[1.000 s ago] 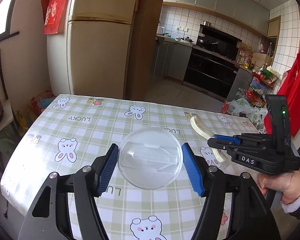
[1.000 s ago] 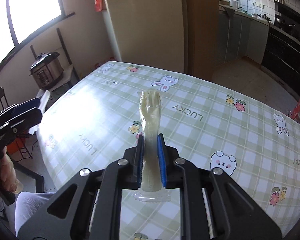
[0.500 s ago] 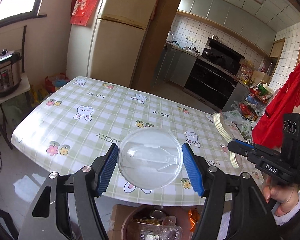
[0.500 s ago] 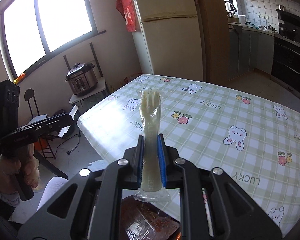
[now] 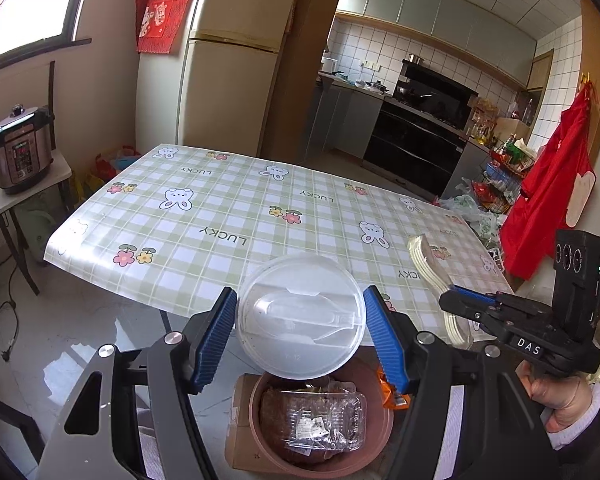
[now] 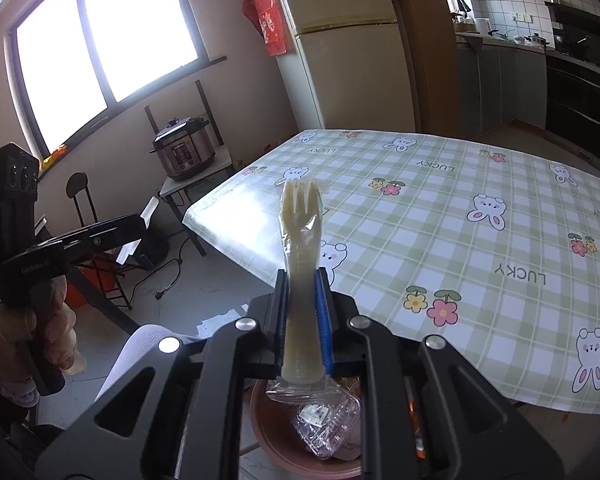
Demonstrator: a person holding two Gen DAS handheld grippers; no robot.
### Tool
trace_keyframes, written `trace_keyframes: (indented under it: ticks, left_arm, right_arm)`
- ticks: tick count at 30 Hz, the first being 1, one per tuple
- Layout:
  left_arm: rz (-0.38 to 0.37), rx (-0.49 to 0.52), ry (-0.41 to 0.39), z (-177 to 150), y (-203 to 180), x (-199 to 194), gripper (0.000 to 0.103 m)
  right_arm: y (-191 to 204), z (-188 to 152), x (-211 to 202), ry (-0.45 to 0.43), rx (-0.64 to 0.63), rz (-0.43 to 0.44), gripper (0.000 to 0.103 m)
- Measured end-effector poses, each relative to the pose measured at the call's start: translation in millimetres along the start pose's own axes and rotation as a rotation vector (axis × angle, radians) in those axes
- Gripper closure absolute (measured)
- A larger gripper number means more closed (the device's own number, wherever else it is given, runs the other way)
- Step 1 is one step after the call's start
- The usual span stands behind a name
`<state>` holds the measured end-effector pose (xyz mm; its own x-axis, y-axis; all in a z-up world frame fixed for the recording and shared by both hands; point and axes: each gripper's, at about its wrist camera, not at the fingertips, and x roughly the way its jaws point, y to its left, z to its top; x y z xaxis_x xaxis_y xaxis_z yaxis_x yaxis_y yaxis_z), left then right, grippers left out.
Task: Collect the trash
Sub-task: 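Drop the cream fork into the bin by opening the right gripper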
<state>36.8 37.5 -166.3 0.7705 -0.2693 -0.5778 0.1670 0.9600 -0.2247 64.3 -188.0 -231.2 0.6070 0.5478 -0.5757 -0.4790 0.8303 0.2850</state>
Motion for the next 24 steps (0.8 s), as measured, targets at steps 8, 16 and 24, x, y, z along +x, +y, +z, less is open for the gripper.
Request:
trace_keyframes:
  ticks: [8,16,24]
  left_arm:
    - [-0.012,-0.002,-0.002,-3.3,-2.1,-2.5,0.039]
    - [-0.025,0.011,0.016,0.9,-4.0,6.9,0.039]
    - [-0.085,0.07,0.074,-5.1,-24.7,21.7,0.039]
  right_arm:
    - [9.4,-2.5,0.2,0.033,-0.018,0.037,0.078]
    - [1.0,12.7,2.7,-0.006,-0.002,-0.007,0.042]
    - [-18.4,25.0,-12.5,-0.053,0.032,-0.092,0.01]
